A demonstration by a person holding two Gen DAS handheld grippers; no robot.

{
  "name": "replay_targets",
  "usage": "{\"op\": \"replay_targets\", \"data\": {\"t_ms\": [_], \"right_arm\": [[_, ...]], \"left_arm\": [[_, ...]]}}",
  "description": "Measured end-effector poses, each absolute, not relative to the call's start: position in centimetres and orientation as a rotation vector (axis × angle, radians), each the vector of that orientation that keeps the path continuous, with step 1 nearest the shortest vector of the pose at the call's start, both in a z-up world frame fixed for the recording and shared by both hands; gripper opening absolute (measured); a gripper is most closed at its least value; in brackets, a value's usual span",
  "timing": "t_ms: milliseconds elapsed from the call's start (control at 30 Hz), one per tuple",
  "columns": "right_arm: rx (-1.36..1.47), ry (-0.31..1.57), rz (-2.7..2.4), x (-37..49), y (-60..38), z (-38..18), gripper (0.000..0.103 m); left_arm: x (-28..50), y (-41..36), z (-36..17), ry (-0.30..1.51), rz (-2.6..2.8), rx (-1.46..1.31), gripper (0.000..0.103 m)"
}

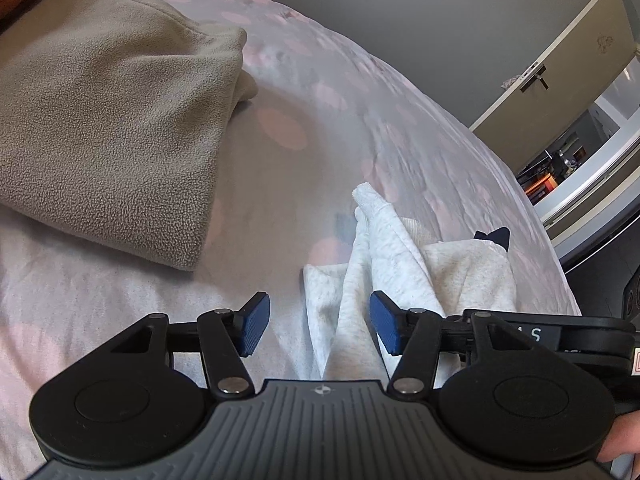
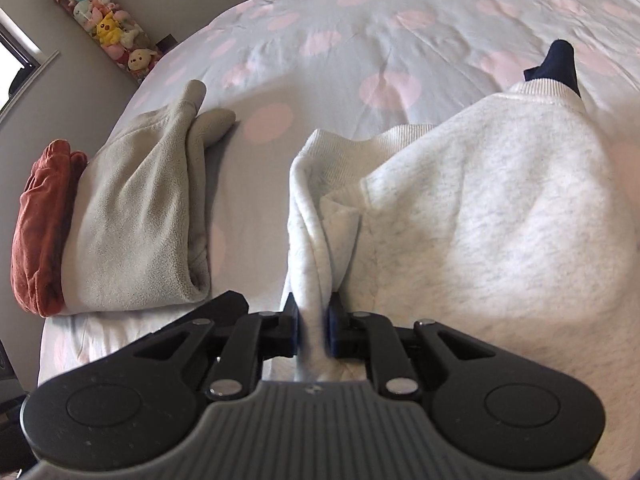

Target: Fold clothes

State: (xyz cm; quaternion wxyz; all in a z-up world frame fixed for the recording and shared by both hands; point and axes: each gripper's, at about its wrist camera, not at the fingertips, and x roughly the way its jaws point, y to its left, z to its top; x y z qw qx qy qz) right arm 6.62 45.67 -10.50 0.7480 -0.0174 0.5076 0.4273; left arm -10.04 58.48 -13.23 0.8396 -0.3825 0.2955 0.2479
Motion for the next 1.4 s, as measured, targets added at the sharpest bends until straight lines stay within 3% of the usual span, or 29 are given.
{"op": "replay_targets", "data": {"t_ms": [67,133,300,633,900,1167,1400], "right_arm": [[-0.037,1.121,0.933,6.5,45.8,-11.0,0.026],[-0.032,1.093,0.960,5.9,45.2,-10.0,0.039],[-0.017,0.962,1.051,3.4,42.0,-5.8,0.044],[-0.184,0.849,0.995,0.0,35.0,-6.4,0.044],[-0.336,0.867,0.957,-1.8,34.2,-10.5,0.044],[-0.357,0.953,0.932,-2.1,35.6,-15.3,0.044],[-0.341,0.954,0.967,-1.8,35.1,-16.2,0.046]], "left_arm": [[-10.5,58.4,-12.8,0.613,0.540,-0.811,0.052],[-11.2,58.4,-12.2,0.586,0.550,-0.820,0.052],[-12.7,58.0,-11.2,0.523,0.551,-0.859,0.053],[-13.0,53.7,-10.3,0.550,0.468,-0.846,0.061],[-13.2,51.1,-11.9,0.732,0.502,-0.787,0.062],[-11.6,51.1,-15.4,0.918,0.547,-0.757,0.055],[-11.6,51.9,-16.7,0.908,0.540,-0.794,0.051]]}}
